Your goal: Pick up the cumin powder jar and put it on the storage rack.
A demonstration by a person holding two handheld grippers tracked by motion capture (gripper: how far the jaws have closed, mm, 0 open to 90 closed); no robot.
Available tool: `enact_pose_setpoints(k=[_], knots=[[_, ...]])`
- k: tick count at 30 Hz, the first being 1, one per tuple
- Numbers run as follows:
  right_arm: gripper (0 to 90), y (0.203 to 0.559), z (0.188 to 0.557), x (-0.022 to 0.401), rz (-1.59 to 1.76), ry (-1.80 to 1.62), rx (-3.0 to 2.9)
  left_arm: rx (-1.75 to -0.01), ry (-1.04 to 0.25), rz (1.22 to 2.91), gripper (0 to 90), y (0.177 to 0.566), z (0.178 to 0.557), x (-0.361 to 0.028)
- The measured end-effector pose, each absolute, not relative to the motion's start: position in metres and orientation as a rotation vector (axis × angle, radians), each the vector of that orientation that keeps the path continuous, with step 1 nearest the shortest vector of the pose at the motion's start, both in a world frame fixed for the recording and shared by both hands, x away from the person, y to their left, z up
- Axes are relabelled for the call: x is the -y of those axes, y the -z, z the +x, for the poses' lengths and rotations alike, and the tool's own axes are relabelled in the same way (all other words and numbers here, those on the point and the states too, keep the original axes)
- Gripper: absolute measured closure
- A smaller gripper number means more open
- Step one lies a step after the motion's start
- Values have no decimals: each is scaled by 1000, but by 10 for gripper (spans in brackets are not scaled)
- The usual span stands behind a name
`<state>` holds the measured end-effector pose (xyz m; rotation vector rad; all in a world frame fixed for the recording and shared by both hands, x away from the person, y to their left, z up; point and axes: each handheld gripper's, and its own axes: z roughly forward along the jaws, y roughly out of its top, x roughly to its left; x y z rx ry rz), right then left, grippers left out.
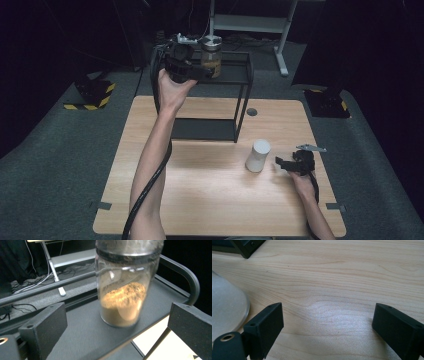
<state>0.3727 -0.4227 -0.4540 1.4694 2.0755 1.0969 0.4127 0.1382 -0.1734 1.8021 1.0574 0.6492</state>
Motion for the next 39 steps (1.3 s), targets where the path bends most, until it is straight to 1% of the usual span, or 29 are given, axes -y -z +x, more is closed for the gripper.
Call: enact_pose_setpoints(k=[5, 10, 13, 20, 26, 35, 39], knots=[[101, 454, 373, 422, 1469, -1095, -2076, -1044, -657, 1807, 15, 178, 401, -143], [100, 454, 373, 421, 1467, -1090, -2076, -1016, -646, 1802, 9, 192, 383, -153], [100, 454, 373, 421, 1466, -1089, -2076, -1006, -636, 1794, 7, 198, 378, -157], [100, 453, 372, 420, 1464, -1078, -2078, -970, -589, 1788, 6, 227, 365, -163], [101, 453, 372, 418, 1458, -1068, -2080, -949, -547, 1805, 6, 262, 358, -163], [100, 453, 372, 418, 1458, -1066, -2080, -952, -553, 1822, 6, 294, 349, -157], [100, 453, 372, 418, 1456, -1065, -2080, -938, -517, 1824, 6, 318, 345, -157]])
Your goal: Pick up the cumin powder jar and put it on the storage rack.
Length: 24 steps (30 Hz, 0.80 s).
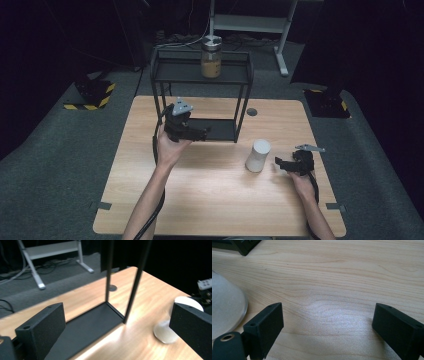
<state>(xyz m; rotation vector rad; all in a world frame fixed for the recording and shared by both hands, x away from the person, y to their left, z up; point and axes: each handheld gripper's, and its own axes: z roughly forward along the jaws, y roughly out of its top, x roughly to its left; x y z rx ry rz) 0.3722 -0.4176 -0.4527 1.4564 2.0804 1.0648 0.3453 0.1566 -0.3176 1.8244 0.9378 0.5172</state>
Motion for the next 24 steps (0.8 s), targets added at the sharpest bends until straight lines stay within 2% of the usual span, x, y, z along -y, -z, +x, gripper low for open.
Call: enact_pose_setpoints(k=[7, 24], knots=[[100, 452, 372, 416, 1452, -1055, -2082, -947, -494, 1886, 6, 361, 342, -146], [99, 452, 372, 415, 1449, -1050, -2086, -1037, -389, 1909, 5, 430, 345, -135]])
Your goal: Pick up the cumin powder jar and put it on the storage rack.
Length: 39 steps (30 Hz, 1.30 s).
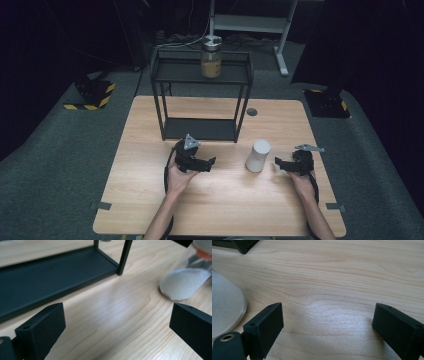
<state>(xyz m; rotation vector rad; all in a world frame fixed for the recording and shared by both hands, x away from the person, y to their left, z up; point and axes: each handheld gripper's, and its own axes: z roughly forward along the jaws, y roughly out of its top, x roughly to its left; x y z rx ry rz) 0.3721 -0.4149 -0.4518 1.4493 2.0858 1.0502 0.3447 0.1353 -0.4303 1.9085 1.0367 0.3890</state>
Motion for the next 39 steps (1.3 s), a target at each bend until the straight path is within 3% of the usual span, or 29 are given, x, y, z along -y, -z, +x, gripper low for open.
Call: enact_pose_setpoints(k=[19, 39], knots=[[98, 451, 372, 413, 1436, -1037, -2093, -1124, -381, 1848, 6, 469, 347, -130], [97, 451, 372, 413, 1428, -1035, -2099, -1166, -344, 1883, 6, 470, 357, -125]])
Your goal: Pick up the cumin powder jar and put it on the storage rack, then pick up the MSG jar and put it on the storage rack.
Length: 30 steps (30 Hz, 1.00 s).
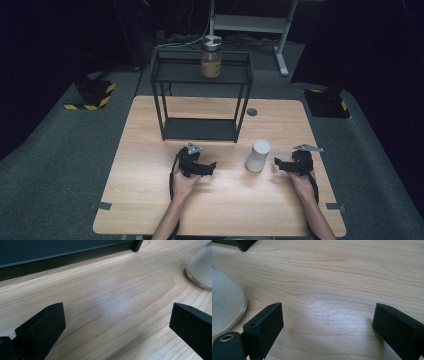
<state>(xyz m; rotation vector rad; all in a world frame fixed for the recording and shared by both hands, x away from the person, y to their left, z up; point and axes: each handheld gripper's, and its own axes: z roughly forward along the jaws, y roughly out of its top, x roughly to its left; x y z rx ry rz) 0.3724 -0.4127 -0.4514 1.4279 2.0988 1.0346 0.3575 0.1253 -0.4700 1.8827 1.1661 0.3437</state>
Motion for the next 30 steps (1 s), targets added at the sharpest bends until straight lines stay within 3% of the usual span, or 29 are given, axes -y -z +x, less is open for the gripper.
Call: enact_pose_setpoints(k=[10, 30], knots=[[98, 451, 372, 411, 1426, -1026, -2100, -1203, -278, 1874, 6, 470, 366, -130], [91, 450, 372, 407, 1409, -998, -2108, -1203, -267, 1867, 6, 470, 367, -133]])
